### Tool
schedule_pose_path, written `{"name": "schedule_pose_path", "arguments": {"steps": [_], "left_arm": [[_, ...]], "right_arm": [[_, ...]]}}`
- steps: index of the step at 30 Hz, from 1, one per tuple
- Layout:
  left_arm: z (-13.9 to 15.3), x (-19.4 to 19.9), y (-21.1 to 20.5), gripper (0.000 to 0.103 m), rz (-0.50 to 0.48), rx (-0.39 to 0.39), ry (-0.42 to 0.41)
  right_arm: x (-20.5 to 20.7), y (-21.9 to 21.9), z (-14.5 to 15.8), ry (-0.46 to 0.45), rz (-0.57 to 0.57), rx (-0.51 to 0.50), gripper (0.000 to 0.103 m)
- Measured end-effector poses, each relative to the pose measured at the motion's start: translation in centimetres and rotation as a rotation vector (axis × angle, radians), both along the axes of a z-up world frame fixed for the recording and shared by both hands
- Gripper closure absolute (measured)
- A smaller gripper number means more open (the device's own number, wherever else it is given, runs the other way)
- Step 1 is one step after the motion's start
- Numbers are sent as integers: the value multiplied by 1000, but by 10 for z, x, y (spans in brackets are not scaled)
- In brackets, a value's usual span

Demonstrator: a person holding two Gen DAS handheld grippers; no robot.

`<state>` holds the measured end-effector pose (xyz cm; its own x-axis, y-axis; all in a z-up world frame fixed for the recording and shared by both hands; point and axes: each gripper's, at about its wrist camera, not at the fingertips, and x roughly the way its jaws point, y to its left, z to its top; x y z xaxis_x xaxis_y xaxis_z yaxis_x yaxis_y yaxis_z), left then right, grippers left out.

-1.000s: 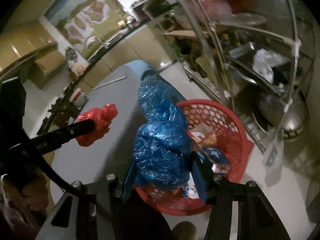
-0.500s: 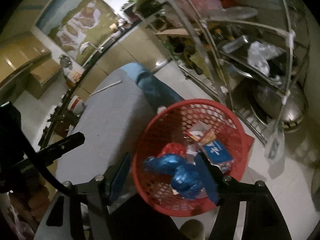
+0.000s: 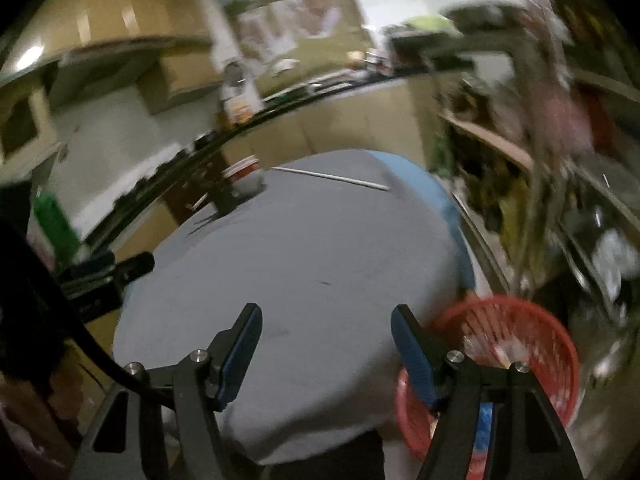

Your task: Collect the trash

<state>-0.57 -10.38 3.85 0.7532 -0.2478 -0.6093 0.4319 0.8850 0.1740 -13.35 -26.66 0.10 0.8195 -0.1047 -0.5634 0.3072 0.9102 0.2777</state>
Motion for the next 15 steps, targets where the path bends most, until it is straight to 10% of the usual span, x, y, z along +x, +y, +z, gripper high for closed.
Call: {"name": "schedule_pose_path", "arguments": {"steps": [15], "left_arm": [[-2,30,103,25,269,-52,-11]], "right_arm": [[77,132,50,-49,196,-208,33]]}}
